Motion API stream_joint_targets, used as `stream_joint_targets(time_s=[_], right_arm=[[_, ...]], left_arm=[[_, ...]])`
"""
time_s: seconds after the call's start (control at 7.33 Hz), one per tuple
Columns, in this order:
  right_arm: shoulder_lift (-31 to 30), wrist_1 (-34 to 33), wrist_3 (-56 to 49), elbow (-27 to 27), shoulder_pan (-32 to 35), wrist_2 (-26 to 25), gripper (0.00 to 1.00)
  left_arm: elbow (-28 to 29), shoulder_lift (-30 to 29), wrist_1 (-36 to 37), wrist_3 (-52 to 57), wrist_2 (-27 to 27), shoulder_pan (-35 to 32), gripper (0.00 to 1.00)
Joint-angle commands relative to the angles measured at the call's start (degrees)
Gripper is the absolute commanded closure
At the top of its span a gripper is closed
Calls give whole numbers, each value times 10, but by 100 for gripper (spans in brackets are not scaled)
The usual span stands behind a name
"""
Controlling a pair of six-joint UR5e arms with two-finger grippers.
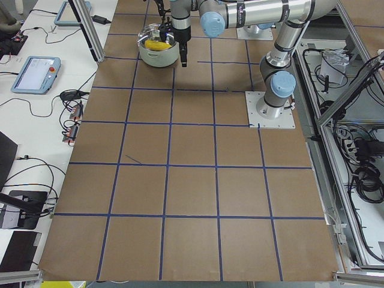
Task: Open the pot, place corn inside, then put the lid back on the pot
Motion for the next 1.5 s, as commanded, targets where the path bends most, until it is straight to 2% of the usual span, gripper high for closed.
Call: stream_joint_targets(time_s=[0.0,1.36], right_arm=[[-3,-9,2,17,2,3,80],[-1,-28,27,31,4,28,79]], left_arm=[[0,-1,0,0,0,-1,0],[-3,5,-1,3,0,-1,0]])
